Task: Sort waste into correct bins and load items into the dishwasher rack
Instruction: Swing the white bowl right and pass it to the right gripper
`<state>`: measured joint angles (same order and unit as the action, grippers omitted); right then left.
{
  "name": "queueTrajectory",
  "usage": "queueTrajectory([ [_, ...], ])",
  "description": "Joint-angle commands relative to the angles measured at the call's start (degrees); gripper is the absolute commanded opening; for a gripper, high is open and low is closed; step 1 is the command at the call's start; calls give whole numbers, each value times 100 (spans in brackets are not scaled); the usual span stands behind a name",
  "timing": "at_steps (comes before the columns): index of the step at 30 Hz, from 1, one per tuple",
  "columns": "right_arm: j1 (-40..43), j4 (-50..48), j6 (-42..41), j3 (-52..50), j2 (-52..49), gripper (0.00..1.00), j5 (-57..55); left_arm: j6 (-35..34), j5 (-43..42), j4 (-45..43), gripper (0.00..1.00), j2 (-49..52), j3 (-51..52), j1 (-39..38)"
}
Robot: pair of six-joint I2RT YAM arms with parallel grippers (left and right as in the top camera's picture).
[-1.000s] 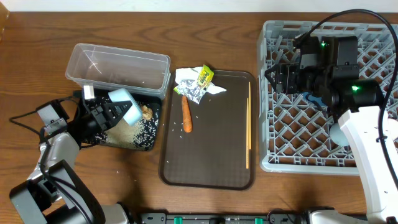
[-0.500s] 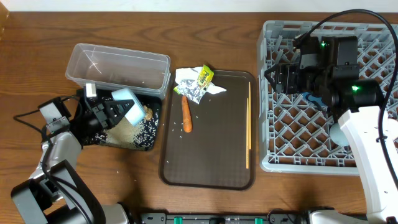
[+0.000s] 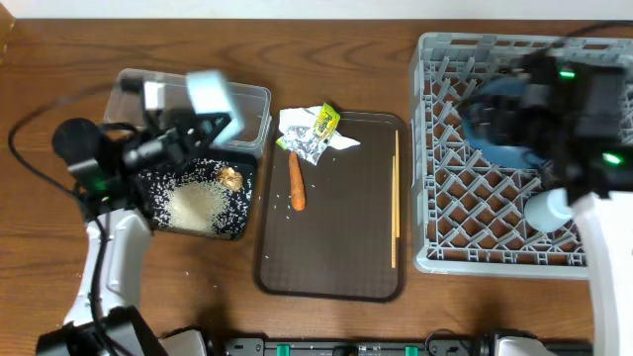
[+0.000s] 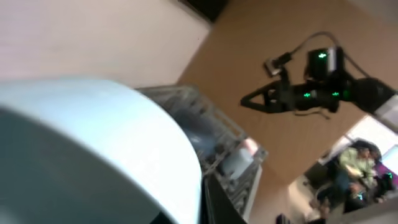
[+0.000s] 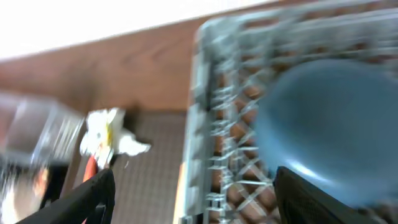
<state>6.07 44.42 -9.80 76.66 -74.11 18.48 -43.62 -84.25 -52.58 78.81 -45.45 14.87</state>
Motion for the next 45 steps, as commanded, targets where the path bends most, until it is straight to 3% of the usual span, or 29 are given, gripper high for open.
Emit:
queueTrajectory([
  [1, 688, 66, -564, 70, 378, 75, 0, -1410, 605, -208, 6, 44, -216, -616],
  [8, 1836, 627, -802, 70, 647, 80, 13, -1362, 1399, -157, 6, 929, -769, -2258],
  [16, 1996, 979, -638, 68, 638, 81, 17, -1344, 1788, -155, 6, 2282, -2111, -3738],
  [23, 1996, 1069, -632, 68, 632, 81, 15, -1353, 2208, -155, 6, 3359, -2898, -4586],
  [32, 1996, 1145, -595, 68, 632, 80, 17, -1421, 3394, -160, 6, 4162, -3003, -5226],
  [45, 1993, 1241, -579, 59, 627, 80, 17, -1495, 3178, -133, 7, 4457, -3005, -5180],
])
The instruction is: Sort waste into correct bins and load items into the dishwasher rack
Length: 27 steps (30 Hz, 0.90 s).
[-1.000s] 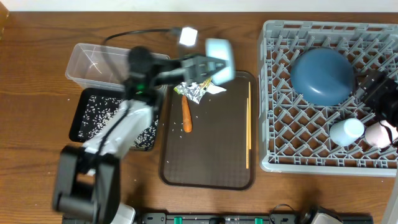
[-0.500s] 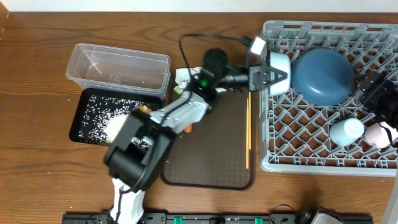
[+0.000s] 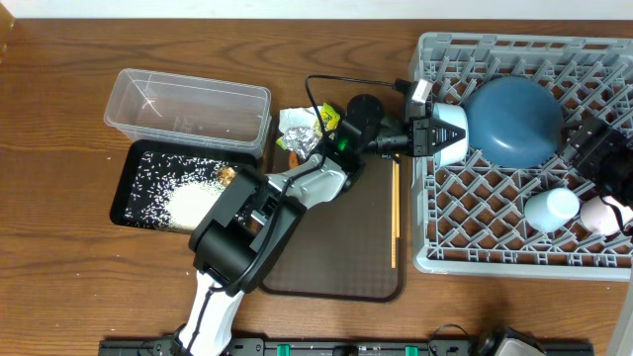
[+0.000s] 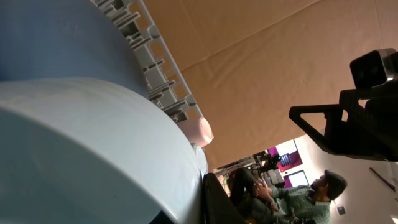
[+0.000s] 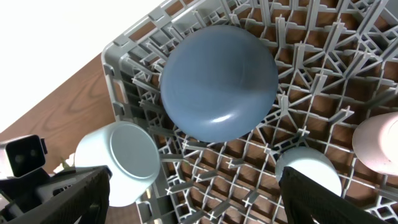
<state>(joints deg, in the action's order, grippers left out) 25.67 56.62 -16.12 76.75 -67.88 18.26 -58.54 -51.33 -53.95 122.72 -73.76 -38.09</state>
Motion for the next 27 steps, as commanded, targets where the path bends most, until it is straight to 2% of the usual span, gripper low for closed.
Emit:
queueTrajectory([
  [1, 33, 22, 52, 50, 4, 80, 39, -4, -140, 31, 9, 66, -175, 151],
  [2, 33, 20, 52, 50, 4, 80, 39, -4, -179, 31, 15, 66, -175, 188],
  [3, 35, 20, 52, 50, 4, 80, 39, -4, -221, 31, 17, 66, -175, 229],
  [9, 33, 26, 50, 50, 4, 80, 42, -2, -369, 197, 17, 66, -175, 409],
  [11, 33, 31, 50, 50, 4, 80, 42, -4, -374, 271, 27, 66, -175, 444],
  [13, 35, 46, 52, 50, 4, 80, 42, -4, -372, 411, 42, 66, -175, 470],
  [14, 35, 50, 52, 48, 4, 80, 39, -4, -372, 428, 54, 66, -175, 476],
  [15, 35, 57, 52, 50, 4, 80, 39, -2, -372, 468, 77, 66, -173, 481],
  [16, 35, 57, 52, 50, 4, 80, 39, -2, -367, 514, 95, 66, -173, 490],
  [24, 35, 101, 52, 50, 4, 80, 42, 42, -369, 599, 100, 66, -170, 492],
  [27, 35, 127, 52, 50, 4, 80, 39, 79, -369, 590, 98, 66, -170, 492],
])
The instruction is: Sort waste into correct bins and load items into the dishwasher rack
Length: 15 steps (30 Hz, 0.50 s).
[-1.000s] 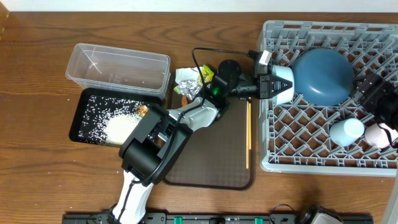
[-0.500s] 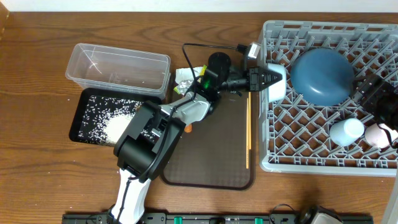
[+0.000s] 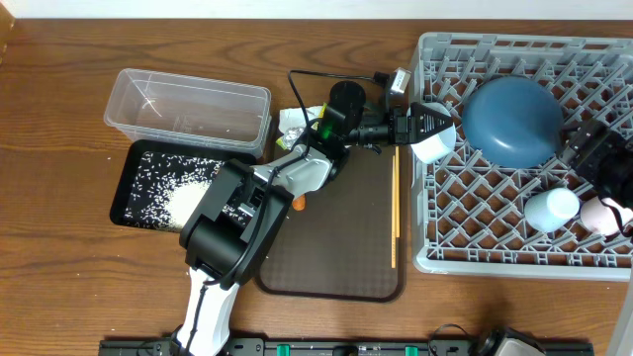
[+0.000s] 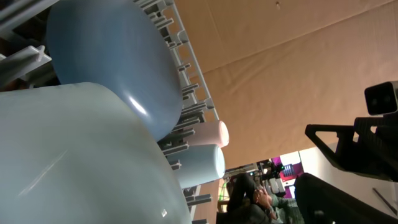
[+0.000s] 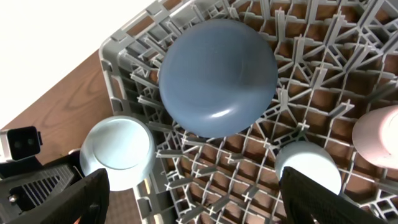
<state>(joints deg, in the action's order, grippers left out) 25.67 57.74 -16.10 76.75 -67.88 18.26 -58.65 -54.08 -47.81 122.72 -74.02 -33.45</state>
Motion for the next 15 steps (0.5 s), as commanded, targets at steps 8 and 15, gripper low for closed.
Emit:
queueTrajectory([
  [8, 35, -26, 55, 50, 4, 81, 37, 199, -214, -122, 6, 61, -146, 26],
  [15, 35, -26, 52, 50, 4, 81, 39, -306, -363, -1014, 6, 61, -177, -28],
])
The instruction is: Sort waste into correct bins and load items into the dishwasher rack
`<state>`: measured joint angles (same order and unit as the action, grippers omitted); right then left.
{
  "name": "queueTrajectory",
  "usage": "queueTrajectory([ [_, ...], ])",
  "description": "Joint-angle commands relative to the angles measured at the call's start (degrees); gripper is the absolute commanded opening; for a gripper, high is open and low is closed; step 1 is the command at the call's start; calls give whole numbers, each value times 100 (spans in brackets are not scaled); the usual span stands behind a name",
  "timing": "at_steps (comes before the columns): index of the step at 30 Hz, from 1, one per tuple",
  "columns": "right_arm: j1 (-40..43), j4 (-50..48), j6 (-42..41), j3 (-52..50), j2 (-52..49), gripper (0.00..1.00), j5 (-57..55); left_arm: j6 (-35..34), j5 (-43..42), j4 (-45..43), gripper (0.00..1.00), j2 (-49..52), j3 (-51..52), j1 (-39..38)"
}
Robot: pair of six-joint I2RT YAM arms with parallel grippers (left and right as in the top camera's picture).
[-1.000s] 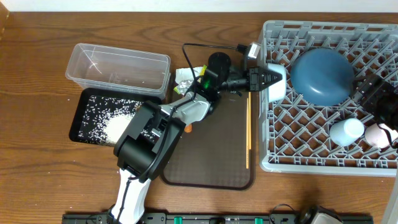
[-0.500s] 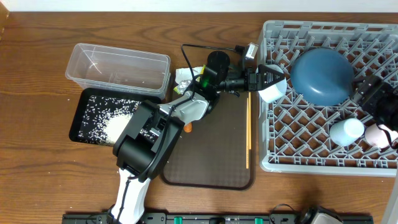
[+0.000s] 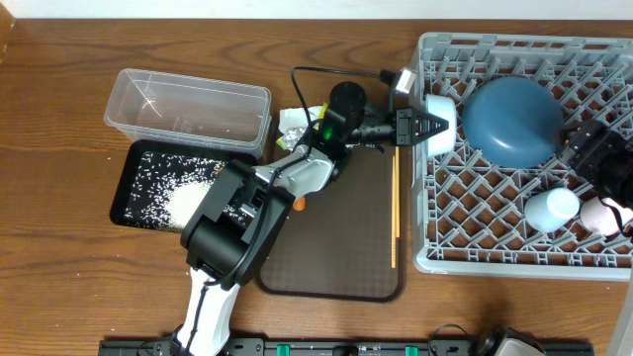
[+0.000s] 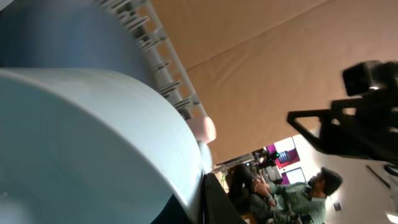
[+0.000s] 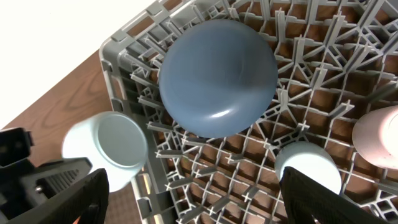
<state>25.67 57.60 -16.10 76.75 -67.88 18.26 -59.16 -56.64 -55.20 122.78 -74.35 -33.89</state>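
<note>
My left gripper (image 3: 425, 121) reaches across the tray and is shut on a light blue cup (image 3: 441, 114), held on its side at the left edge of the grey dishwasher rack (image 3: 427, 259). In the left wrist view the cup (image 4: 87, 149) fills the frame beside one dark finger (image 4: 216, 200). A dark blue bowl (image 3: 511, 119) lies upside down in the rack just right of the cup. A second light blue cup (image 3: 549, 210) and a pink cup (image 3: 599, 216) stand at the rack's right. My right gripper (image 5: 193, 200) hovers open above the rack's right side, holding nothing.
A brown tray (image 3: 336, 257) holds chopsticks (image 3: 396, 203), an orange carrot (image 3: 298, 201) and a crumpled wrapper (image 3: 300, 124). At the left are a clear plastic container (image 3: 193, 104) and a black tray with rice (image 3: 178, 188).
The cup in my left gripper has shifted slightly toward the far side along the rack's left edge and tipped further onto its side. The right arm has not moved.
First my left gripper held the light blue cup over the black rice tray at the left, while the right gripper was over the bowl in the rack. Then the cup was at the rack's left edge and the right gripper was at the rack's right side, where both remain.
</note>
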Motion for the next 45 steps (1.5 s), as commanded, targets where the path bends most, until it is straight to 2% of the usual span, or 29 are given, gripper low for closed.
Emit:
queueTrajectory([
  [1, 35, -13, 55, 50, 4, 81, 37, -393, -109, -529, 6, 55, -162, -13],
  [3, 35, -15, 52, 50, 4, 81, 37, -573, -101, -817, 6, 55, -216, -72],
  [7, 35, -15, 55, 50, 4, 82, 37, -597, -42, -850, 6, 57, -337, -278],
  [14, 35, 33, 52, 50, 4, 81, 39, -348, 278, -101, 7, 81, -337, -629],
  [25, 22, 44, 52, 50, 4, 81, 39, -656, 487, -101, 6, 223, -337, -660],
  [28, 22, 55, 55, 50, 4, 81, 39, -925, 581, -107, 6, 273, -337, -671],
  [31, 24, 50, 57, 50, 4, 81, 39, -1001, 597, -341, 6, 337, -337, -754],
  [45, 22, 46, 157, 48, 4, 81, 39, -1014, 704, -385, 6, 352, -337, -817],
])
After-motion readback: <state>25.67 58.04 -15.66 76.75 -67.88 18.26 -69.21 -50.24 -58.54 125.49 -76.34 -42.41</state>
